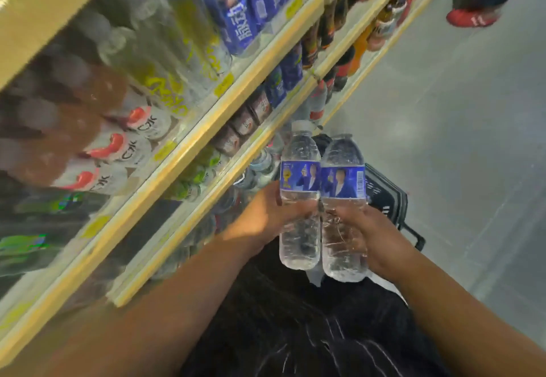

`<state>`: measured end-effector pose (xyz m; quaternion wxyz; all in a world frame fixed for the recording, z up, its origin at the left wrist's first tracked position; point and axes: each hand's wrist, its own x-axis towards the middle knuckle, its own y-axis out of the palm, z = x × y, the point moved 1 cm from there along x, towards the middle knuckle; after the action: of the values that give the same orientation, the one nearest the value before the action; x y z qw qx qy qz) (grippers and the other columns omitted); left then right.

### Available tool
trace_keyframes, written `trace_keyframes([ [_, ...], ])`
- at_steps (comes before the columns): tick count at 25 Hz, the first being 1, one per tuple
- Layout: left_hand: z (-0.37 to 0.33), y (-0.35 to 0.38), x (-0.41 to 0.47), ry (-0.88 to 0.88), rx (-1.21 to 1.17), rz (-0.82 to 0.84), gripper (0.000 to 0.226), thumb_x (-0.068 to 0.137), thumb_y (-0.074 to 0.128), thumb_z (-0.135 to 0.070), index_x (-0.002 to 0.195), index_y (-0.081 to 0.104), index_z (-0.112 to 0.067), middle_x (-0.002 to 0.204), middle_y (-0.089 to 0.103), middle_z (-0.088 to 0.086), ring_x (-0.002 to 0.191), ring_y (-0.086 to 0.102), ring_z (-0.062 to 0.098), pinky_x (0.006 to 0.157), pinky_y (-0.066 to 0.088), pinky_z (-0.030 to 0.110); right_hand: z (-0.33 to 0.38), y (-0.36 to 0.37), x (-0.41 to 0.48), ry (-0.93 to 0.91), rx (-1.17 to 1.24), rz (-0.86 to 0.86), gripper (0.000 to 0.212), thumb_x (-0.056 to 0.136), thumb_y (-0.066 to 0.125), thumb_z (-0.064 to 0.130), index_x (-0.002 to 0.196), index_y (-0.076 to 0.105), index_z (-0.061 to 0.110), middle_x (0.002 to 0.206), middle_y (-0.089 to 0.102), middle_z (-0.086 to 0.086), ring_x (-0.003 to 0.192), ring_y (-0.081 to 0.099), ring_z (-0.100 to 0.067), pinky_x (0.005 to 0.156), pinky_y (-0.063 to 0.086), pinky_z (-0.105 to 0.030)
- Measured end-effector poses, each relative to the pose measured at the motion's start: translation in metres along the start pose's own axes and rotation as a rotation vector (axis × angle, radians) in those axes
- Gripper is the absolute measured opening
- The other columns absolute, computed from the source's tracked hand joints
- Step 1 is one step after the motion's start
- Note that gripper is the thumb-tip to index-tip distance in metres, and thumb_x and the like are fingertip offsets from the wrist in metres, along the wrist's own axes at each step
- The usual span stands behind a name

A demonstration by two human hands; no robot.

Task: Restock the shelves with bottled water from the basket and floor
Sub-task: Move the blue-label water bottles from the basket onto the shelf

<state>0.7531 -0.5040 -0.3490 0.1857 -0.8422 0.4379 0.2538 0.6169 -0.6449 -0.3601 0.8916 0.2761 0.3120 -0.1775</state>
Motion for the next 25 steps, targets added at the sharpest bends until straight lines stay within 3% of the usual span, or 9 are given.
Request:
trace_keyframes([
  [2,0.003,0.011,-0.030,0.055,-0.041,-0.045,0.030,0.091,0.068,-0.017,0.120,0.061,-0.012,0.110,0.073,0.000,0.102,0.070,0.015,0.091,0.054,0.033,-0.002,0.003,-0.013,0.037,-0.043,0.068,0.079,0.056,0.085,0.054,0.121,0.066,0.013,0.120,0.068,-0.017,0.112,0.063,-0.040,0.103,0.041,-0.064],
  [4,0.007,0.024,-0.061,0.110,-0.095,-0.118,0.029,0.091,0.066,-0.011,0.120,0.061,-0.010,0.111,0.073,0.003,0.102,0.070,0.017,0.091,0.055,0.033,-0.005,0.007,-0.026,0.068,-0.084,0.119,0.084,0.050,0.088,0.056,0.120,0.066,0.015,0.120,0.067,-0.019,0.112,0.063,-0.042,0.103,0.039,-0.066],
  [8,0.022,0.037,-0.114,0.107,-0.282,-0.316,0.038,0.083,0.075,-0.015,0.119,0.063,-0.010,0.111,0.073,0.007,0.102,0.070,0.025,0.095,0.052,0.045,-0.006,0.027,-0.046,0.087,-0.198,0.231,0.065,0.049,0.089,0.047,0.105,0.073,0.016,0.112,0.069,-0.023,0.108,0.062,-0.049,0.101,0.040,-0.068],
  [14,0.051,0.025,-0.188,0.092,-0.492,-0.558,0.038,0.083,0.075,-0.012,0.119,0.063,-0.013,0.106,0.075,0.004,0.092,0.072,0.013,0.074,0.055,0.021,-0.014,0.089,-0.060,0.147,-0.386,0.473,0.059,0.063,0.081,0.041,0.112,0.070,0.012,0.109,0.070,-0.021,0.102,0.067,-0.041,0.091,0.052,-0.057],
  [17,0.074,0.015,-0.223,0.083,-0.527,-0.685,0.050,0.072,0.083,-0.036,0.115,0.064,-0.021,0.106,0.075,0.001,0.099,0.072,0.018,0.091,0.055,0.040,-0.030,0.125,-0.064,0.155,-0.476,0.533,0.036,0.067,0.072,0.032,0.098,0.074,0.013,0.092,0.074,-0.013,0.081,0.072,-0.028,0.070,0.054,-0.038],
  [20,0.102,0.003,-0.266,0.086,-0.575,-0.795,0.058,0.068,0.082,-0.046,0.118,0.065,-0.024,0.109,0.075,0.000,0.102,0.071,0.020,0.096,0.052,0.048,-0.056,0.169,-0.069,0.170,-0.579,0.629,0.052,0.059,0.080,0.041,0.101,0.073,0.011,0.090,0.073,-0.012,0.078,0.070,-0.026,0.069,0.052,-0.037],
  [25,0.146,-0.017,-0.335,0.088,-0.634,-0.884,0.033,0.085,0.075,-0.029,0.117,0.067,-0.027,0.107,0.075,-0.006,0.100,0.071,0.010,0.091,0.055,0.031,-0.110,0.239,-0.086,0.211,-0.681,0.725,0.024,0.069,0.070,0.035,0.085,0.078,0.019,0.084,0.074,-0.009,0.077,0.069,-0.025,0.071,0.053,-0.036],
])
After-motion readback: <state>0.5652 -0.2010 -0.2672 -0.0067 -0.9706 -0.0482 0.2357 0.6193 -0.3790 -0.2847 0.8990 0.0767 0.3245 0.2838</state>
